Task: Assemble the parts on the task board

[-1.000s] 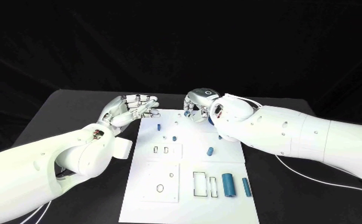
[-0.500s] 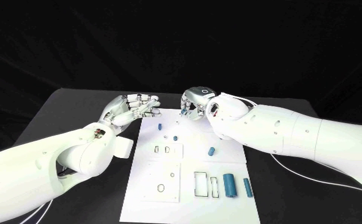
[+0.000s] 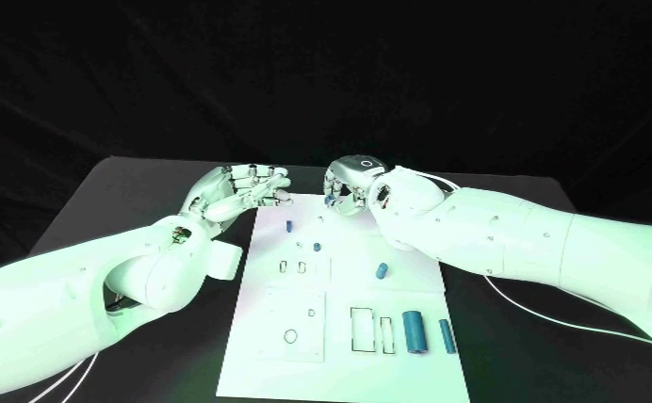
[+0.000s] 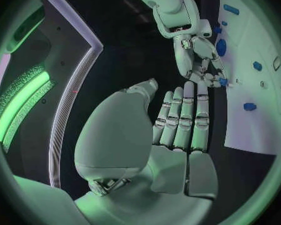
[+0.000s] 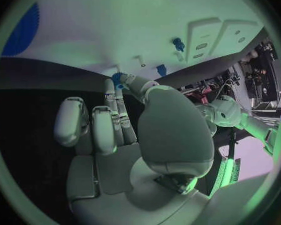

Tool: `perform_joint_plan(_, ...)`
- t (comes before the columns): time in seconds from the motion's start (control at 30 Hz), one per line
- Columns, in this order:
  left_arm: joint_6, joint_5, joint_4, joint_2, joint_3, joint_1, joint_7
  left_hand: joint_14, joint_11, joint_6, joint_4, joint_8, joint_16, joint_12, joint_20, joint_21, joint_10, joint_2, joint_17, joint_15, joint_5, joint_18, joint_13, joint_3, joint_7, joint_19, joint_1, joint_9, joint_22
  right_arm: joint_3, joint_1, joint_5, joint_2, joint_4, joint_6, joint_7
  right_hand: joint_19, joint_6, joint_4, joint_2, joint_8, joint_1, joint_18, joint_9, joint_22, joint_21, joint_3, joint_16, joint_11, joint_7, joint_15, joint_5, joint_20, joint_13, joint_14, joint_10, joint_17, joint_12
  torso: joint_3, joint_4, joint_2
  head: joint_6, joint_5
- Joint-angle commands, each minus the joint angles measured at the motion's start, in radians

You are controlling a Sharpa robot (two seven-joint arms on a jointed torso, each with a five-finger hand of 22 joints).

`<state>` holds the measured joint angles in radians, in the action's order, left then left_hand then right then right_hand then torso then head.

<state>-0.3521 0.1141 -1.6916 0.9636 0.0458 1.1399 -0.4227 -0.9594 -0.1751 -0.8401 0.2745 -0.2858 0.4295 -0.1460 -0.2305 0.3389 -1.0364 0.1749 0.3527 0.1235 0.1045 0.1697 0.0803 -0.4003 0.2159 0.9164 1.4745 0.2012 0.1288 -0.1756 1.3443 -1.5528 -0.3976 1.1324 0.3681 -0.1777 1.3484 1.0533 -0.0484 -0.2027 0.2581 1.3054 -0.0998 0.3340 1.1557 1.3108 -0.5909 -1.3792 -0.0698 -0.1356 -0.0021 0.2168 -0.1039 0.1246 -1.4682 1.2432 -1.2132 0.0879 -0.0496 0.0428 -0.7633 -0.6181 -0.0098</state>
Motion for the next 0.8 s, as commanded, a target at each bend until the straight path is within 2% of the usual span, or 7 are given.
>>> perform_joint_plan(0.03,0.019,-0.002,-0.002,-0.002,0.001,0.003,-0.004,0.007,0.0,0.008,0.0,0.003,0.003,0.004,-0.001,-0.002,0.005,0.012,0.002,0.001,-0.006,0.011,-0.001,-0.008,0.021,-0.006,-0.002,0.001,-0.002,0.0,-0.002,-0.007,0.004,-0.004,-0.01,0.014,-0.001,0.002,-0.001,-0.001,0.002,-0.01,0.014,0.002,0.0,0.003,-0.007,-0.006,-0.001,0.0,-0.005,0.004,0.005,0.002,-0.039,0.003,0.0,0.0,0.0005,-0.0014,0.0,-0.001,0.002)
perform_joint_plan(0.8,0.022,-0.002,0.001,-0.008,0.001,0.007,-0.002,0.007,0.0,0.008,0.0,0.003,0.003,0.004,-0.001,-0.002,0.005,0.012,0.002,0.001,-0.006,0.011,-0.001,-0.008,0.021,-0.006,-0.002,0.001,-0.002,-0.001,-0.013,0.001,0.034,-0.041,-0.027,0.022,-0.004,-0.004,-0.004,-0.003,0.0,-0.015,0.013,0.005,-0.003,0.0,-0.009,-0.006,-0.003,-0.002,-0.004,0.003,0.005,0.002,-0.038,-0.001,0.001,-0.004,-0.0004,-0.0007,-0.001,-0.004,0.004)
